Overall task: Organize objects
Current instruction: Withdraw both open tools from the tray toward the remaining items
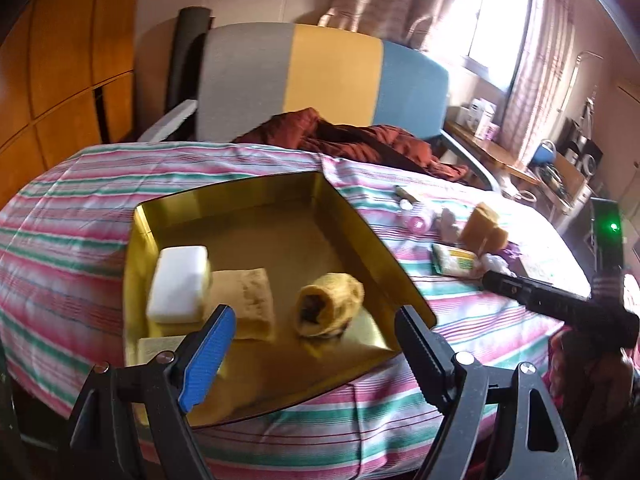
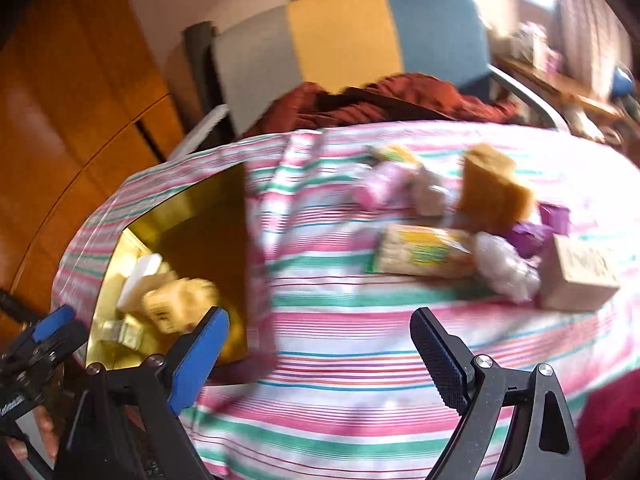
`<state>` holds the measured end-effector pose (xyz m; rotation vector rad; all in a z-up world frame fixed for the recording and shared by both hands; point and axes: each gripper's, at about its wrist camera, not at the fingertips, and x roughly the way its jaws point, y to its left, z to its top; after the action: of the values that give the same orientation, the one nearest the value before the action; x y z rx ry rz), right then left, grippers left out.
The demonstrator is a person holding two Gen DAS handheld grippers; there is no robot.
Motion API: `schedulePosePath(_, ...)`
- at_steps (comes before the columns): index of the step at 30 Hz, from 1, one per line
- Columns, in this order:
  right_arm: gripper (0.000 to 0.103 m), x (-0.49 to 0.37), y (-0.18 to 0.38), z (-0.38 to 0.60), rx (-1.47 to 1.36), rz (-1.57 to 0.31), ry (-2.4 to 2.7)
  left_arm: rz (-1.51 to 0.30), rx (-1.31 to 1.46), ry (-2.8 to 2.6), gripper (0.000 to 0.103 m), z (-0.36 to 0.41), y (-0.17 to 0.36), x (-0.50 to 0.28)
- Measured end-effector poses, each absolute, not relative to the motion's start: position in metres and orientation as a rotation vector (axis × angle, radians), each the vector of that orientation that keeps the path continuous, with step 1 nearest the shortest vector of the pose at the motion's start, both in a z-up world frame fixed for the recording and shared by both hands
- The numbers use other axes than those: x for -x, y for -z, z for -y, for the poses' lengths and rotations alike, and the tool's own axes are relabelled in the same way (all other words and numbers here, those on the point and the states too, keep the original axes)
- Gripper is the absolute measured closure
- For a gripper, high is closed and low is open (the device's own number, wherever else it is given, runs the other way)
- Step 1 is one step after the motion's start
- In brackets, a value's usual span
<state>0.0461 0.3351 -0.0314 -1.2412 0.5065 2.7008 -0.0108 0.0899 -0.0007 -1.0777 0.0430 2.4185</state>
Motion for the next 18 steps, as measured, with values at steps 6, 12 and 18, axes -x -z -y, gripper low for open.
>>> schedulePosePath(6, 0.01, -0.065, 0.034, -0.403, 1.208, -0.633, -2.556, -0.084, 1.07, -2.351, 0.02, -0.115, -0.001, 0.01)
schedulePosePath(12, 0.01, -0.091, 0.032, -0.47, 1.155, -0.714, -2.411, -0.136, 1.064, -2.283, 0.02, -0.14, -0.001, 0.007)
schedulePosePath(18, 0.006, -0.109, 0.031, -0.529, 1.131, -0.794, -2.29, -0.181, 1.067, -2.22, 0.02, -0.164, 0.002, 0.005)
